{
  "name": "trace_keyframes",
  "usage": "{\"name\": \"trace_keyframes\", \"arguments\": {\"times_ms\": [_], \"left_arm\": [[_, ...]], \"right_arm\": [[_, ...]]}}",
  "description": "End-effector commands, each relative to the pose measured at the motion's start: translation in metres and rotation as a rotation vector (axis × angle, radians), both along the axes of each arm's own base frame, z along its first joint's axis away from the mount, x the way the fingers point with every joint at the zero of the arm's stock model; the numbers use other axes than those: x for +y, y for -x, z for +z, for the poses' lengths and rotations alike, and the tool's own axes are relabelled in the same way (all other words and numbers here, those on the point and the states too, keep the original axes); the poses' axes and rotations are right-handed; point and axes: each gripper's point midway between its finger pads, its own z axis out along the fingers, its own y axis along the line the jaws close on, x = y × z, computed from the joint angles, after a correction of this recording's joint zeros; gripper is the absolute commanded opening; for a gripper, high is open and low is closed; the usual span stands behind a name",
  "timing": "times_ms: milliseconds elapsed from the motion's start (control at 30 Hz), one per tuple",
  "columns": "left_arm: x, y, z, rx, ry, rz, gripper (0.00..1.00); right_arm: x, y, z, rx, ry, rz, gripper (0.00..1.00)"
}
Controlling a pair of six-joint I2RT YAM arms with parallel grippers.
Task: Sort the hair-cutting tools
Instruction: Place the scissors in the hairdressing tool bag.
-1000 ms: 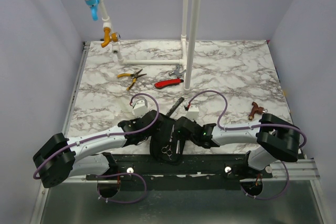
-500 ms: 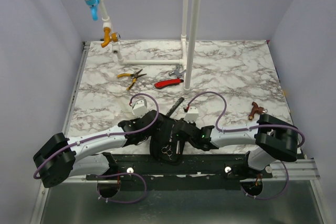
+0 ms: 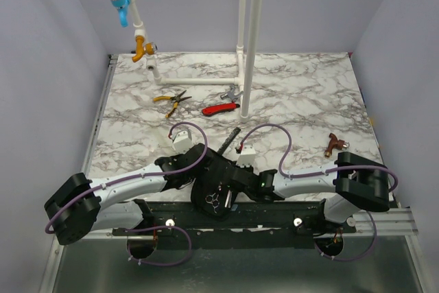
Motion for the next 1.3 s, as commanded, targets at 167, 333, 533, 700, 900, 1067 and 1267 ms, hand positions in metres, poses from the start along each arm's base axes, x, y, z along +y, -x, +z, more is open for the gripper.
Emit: {"name": "trace_keyframes", "arguments": {"times_ms": [167,333,533,700,900,1067,1267], "left_arm": [[0.02,-0.024,0.001,-0.081,-0.043,0.132,0.0],[0.016,-0.022,-0.001,-0.073,-0.036,0.098,0.0],[0.016,-0.018,-0.001,-0.067,-0.028,0.078,0.0],[0.019,-0.017,0.002,-0.076,-0.025,0.083,0.0],[0.023,-0.017,0.006,-0.09,-0.018,0.1,0.0],[0.022,-0.019,0.01,-0.107,0.003,0.108,0.0],[0.009,-0.021,0.01,-0.094,0.029,0.078,0.0]], "right_arm": [[-0.068,0.116,-0.065,0.456,0.308,0.193,0.01],[-0.059,0.098,-0.051,0.372,0.312,0.17,0.13],[-0.035,0.069,-0.025,0.281,0.29,0.169,0.38],[-0.023,0.045,0.004,0.206,0.261,0.141,0.42],[-0.042,0.022,0.028,0.148,0.201,0.05,0.43],[-0.057,0.011,0.027,0.147,0.139,0.009,0.42],[-0.051,-0.013,0.039,0.088,0.098,-0.013,0.42]]}}
